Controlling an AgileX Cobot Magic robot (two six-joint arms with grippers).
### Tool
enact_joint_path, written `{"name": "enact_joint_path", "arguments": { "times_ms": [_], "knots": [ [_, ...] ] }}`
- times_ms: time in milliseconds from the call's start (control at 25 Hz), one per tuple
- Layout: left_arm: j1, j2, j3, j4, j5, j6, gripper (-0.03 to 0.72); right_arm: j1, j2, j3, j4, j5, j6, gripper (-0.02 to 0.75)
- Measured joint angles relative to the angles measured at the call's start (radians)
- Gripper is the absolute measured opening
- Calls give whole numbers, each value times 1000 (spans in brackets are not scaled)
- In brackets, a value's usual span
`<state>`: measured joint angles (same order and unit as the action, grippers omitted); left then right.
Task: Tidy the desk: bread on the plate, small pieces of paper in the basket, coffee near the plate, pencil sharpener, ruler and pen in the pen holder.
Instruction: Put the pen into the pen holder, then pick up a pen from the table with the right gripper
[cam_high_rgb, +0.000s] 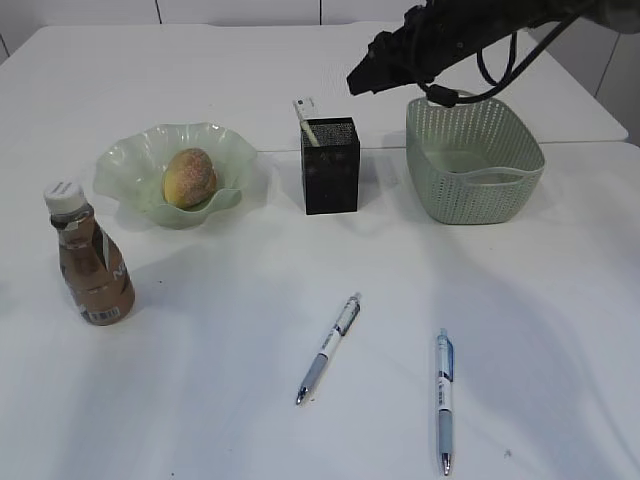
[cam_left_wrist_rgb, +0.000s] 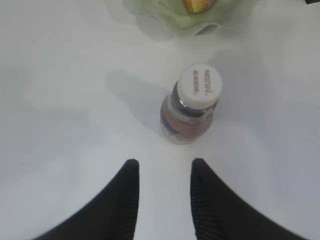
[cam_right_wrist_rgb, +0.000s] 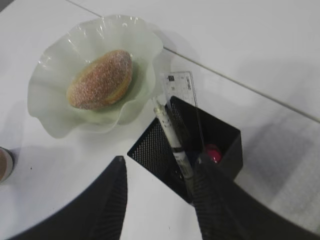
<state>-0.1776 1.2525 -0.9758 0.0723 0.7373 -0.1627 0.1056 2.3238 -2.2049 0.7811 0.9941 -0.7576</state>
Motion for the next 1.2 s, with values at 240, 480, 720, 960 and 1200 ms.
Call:
{"name": "enact_joint_path", "arguments": {
  "times_ms": [240, 480, 720, 960, 1200],
  "knots": [
    [0, 0, 0, -4, 2, 0, 238, 0, -54, 0, -317, 67, 337, 355],
    [0, 0, 0, -9, 3, 0, 238, 0, -98, 0, -554, 212, 540, 354],
    [0, 0, 0, -19, 3, 0, 238, 0, -149, 0, -632, 244, 593, 354],
    [0, 0, 0, -31, 4, 0, 238, 6, -231, 26, -629, 252, 640, 306],
    [0, 0, 0, -33, 10, 0, 238, 28, -351, 211, -629, 254, 640, 295]
  ]
}}
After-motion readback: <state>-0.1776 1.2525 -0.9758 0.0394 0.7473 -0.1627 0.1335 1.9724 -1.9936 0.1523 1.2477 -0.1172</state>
